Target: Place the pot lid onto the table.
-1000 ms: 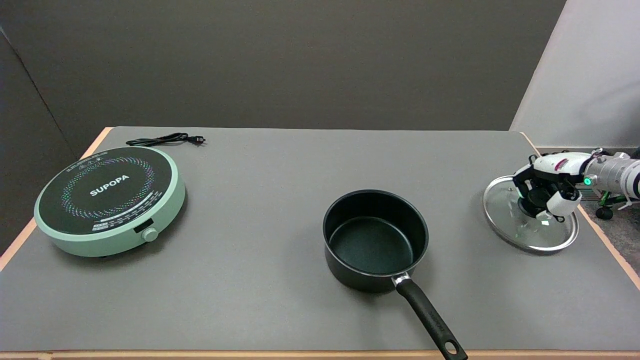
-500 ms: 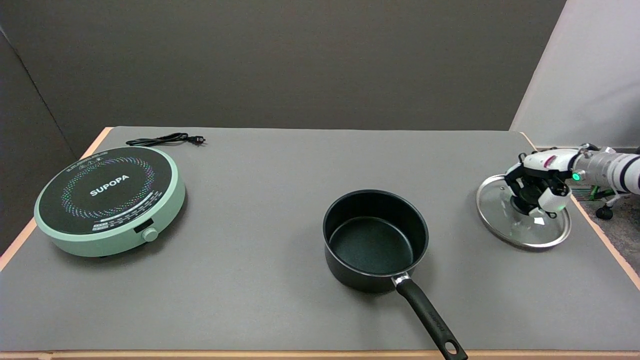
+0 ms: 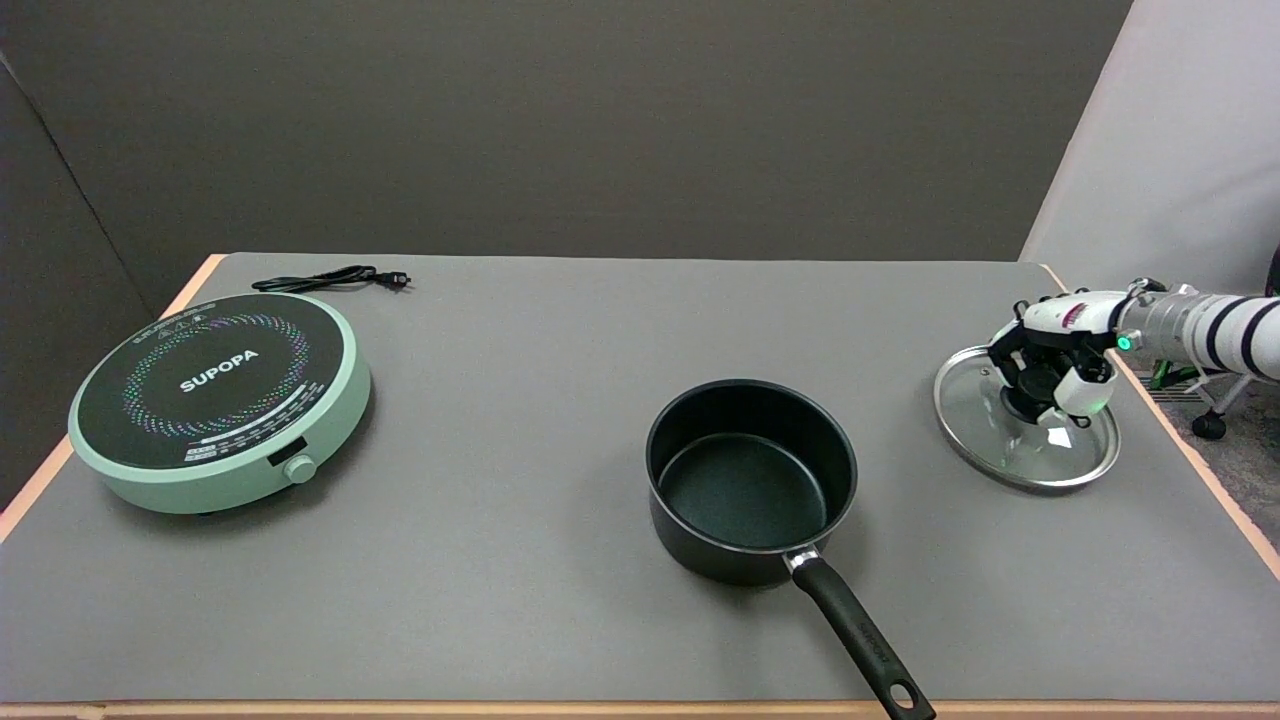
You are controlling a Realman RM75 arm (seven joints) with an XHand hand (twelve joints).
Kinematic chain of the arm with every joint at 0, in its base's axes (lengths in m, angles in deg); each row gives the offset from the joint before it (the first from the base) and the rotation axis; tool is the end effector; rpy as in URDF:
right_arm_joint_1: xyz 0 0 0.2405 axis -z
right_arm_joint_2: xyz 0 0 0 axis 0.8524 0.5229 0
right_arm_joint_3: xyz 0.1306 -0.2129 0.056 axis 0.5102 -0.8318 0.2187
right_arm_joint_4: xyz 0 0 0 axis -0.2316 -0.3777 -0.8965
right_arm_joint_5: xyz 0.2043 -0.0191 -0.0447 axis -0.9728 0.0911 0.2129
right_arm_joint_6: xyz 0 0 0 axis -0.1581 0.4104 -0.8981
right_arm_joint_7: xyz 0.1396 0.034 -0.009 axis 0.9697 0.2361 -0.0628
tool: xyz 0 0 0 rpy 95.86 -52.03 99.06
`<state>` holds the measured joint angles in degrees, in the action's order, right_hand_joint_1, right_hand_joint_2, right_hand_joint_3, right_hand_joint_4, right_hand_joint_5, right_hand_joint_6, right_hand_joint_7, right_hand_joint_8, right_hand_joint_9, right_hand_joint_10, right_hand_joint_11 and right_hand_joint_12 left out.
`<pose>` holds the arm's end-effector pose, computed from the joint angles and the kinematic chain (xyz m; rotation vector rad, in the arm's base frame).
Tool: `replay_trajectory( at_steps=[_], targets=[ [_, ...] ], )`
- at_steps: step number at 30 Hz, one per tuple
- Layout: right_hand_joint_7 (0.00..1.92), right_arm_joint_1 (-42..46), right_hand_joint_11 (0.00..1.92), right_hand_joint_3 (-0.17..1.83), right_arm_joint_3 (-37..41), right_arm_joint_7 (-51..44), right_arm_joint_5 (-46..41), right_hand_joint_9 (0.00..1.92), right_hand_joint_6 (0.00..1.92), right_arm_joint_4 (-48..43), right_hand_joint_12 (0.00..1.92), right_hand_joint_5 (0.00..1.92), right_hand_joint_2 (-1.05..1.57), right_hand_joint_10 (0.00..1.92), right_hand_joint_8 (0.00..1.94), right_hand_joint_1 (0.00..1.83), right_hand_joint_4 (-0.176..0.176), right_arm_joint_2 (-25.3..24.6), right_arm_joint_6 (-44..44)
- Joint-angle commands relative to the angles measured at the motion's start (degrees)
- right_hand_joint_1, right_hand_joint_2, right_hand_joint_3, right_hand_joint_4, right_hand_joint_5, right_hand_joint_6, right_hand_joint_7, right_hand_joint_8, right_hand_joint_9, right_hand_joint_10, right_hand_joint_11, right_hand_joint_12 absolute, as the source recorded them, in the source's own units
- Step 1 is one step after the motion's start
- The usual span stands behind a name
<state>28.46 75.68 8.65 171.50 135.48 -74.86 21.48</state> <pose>-0.1959 -0.2977 0.5638 1.3352 -0.4013 -0.5272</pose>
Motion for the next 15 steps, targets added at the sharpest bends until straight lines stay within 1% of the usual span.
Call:
replay_trajectory(
  at_steps=[1, 2, 3, 4, 5, 6, 7, 8, 10, 13, 15],
  targets=[
    [0.94, 3.5, 0.66, 0.71, 5.7, 0.1, -0.1, 0.85, 1.48, -1.2, 1.44, 0.57, 0.78, 1.53, 1.28, 1.37, 0.176, 1.5, 0.9],
    [0.84, 3.7, 0.47, 0.8, 6.6, 0.1, -0.1, 0.79, 0.86, -1.3, 1.35, 0.57, 0.74, 1.22, 0.84, 1.14, 0.158, 1.4, 0.7],
    [0.73, 3.8, 0.35, 0.92, 7.4, 0.1, -0.1, 0.73, 0.33, -1.3, 1.16, 0.53, 0.69, 0.82, 0.43, 0.92, 0.121, 1.2, 0.4],
    [0.67, 3.9, 0.36, 0.96, 8.1, 0.1, -0.2, 0.7, 0.24, -1.4, 0.98, 0.47, 0.66, 0.63, 0.32, 0.9, 0.091, 1.1, 0.1],
    [0.61, 3.7, 0.36, 0.96, 8.2, 0.1, -0.3, 0.66, 0.19, -1.5, 0.85, 0.42, 0.61, 0.52, 0.25, 0.9, 0.071, 1.1, -0.7],
    [0.53, 3.3, 0.34, 0.98, 8.2, 0.1, -0.3, 0.59, 0.16, -1.9, 0.77, 0.36, 0.57, 0.41, 0.2, 0.85, 0.056, 1.2, -2.0],
    [0.49, 2.9, 0.33, 0.98, 8.2, 0.1, -0.5, 0.56, 0.15, -2.3, 0.72, 0.32, 0.56, 0.38, 0.19, 0.82, 0.05, 1.4, -3.1],
    [0.39, 2.7, 0.31, 0.96, 8.2, 0.1, -0.5, 0.48, 0.16, -2.5, 0.63, 0.27, 0.52, 0.29, 0.17, 0.76, 0.043, 1.5, -4.0],
    [0.33, 2.4, 0.28, 0.96, 8.2, 0.1, -0.5, 0.41, 0.14, -3.2, 0.58, 0.22, 0.47, 0.27, 0.15, 0.72, 0.042, 1.9, -6.0],
    [0.22, 1.5, 0.22, 0.91, 8.2, 0.1, -0.5, 0.3, 0.13, -3.3, 0.53, 0.16, 0.42, 0.24, 0.15, 0.66, 0.046, 2.4, -6.5],
    [0.1, 0.6, 0.15, 0.84, 8.2, 0.1, -0.5, 0.16, 0.13, -3.1, 0.53, 0.08, 0.37, 0.22, 0.14, 0.59, 0.047, 2.5, -7.0]
  ],
)
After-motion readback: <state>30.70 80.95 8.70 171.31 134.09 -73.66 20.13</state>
